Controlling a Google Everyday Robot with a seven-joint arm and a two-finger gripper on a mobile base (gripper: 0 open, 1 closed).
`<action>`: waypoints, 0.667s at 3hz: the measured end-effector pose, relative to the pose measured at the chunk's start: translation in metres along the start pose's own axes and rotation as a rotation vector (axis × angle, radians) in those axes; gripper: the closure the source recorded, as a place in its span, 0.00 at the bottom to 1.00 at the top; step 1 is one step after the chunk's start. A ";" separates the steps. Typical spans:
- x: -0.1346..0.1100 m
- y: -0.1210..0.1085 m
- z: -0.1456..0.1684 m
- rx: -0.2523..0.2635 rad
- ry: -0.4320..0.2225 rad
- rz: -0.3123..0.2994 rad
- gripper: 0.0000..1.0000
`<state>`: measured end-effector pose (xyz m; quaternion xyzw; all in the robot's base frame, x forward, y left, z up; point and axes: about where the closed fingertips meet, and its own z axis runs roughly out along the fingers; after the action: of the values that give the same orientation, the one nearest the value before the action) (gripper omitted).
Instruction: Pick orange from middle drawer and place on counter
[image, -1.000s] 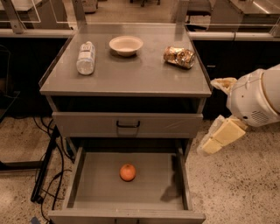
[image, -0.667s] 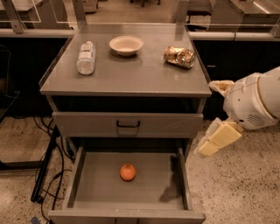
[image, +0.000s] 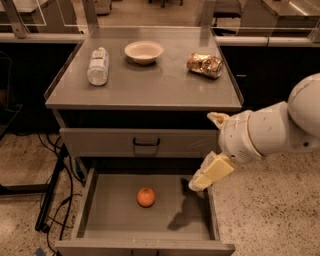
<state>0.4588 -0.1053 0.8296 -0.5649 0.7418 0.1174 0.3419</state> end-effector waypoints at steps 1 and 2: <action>0.018 0.005 0.047 -0.023 -0.045 0.033 0.00; 0.044 0.009 0.093 -0.048 -0.077 0.086 0.00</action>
Offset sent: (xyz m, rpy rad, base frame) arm 0.0372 0.0248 -0.1714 0.1855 0.1188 -0.0511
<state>0.4802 -0.0835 0.7313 -0.5356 0.7485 0.1713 0.3514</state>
